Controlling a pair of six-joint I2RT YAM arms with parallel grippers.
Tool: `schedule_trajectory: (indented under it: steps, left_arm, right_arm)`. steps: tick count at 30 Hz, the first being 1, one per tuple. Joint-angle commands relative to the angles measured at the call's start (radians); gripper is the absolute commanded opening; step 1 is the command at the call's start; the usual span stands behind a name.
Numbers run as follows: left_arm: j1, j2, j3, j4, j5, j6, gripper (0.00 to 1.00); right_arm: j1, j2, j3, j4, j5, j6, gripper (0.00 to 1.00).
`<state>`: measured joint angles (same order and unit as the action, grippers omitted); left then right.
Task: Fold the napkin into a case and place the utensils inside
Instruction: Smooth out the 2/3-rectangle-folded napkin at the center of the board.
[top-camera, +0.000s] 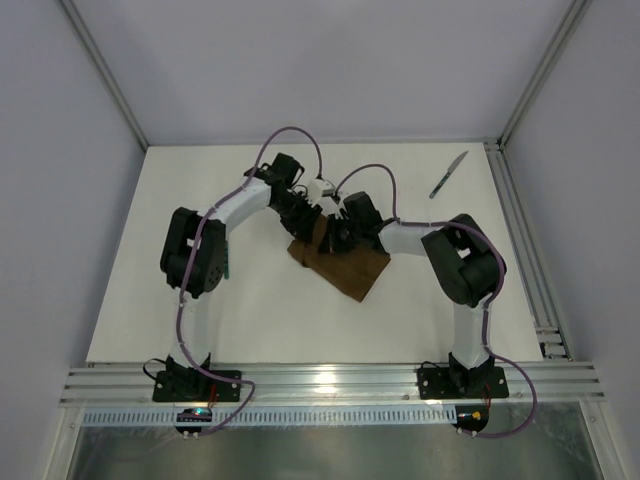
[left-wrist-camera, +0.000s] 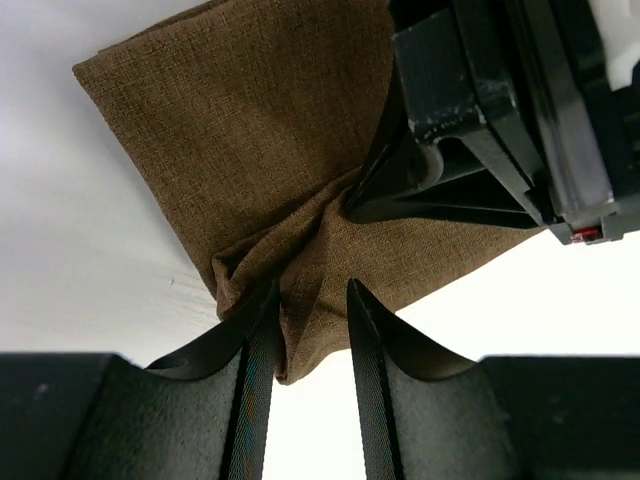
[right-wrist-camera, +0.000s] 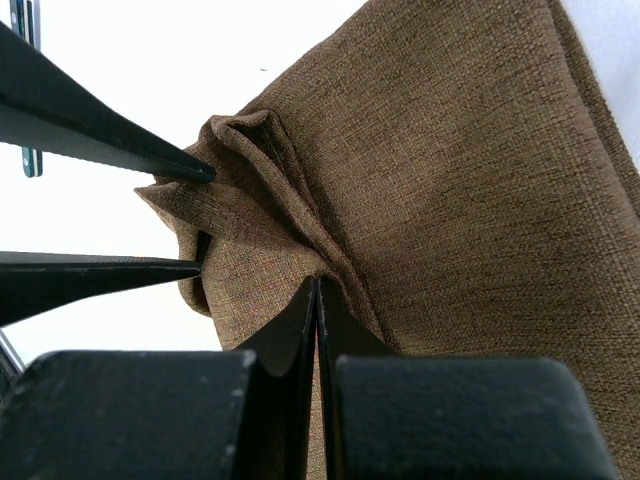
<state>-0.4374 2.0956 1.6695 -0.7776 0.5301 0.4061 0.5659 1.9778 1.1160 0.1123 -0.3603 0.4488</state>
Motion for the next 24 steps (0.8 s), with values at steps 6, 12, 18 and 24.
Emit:
schedule_trajectory:
  steps: [6,12,18,24]
  left_arm:
    - [-0.001,-0.031,-0.017,-0.022,-0.085,0.092,0.37]
    - [-0.015,-0.014,-0.025,0.012,-0.081,0.097,0.27]
    - [-0.015,0.012,0.007,0.02,-0.035,0.059,0.03]
    - [-0.014,0.072,0.076,-0.025,-0.002,0.017,0.0]
  right_arm:
    - [-0.006,0.032,0.011,-0.016,0.0,-0.004,0.04]
    - [-0.006,0.032,0.008,-0.014,-0.005,-0.004,0.04]
    - [-0.009,0.03,0.013,-0.017,-0.022,-0.013,0.04]
    - [-0.008,0.024,0.025,-0.016,-0.054,-0.03,0.04]
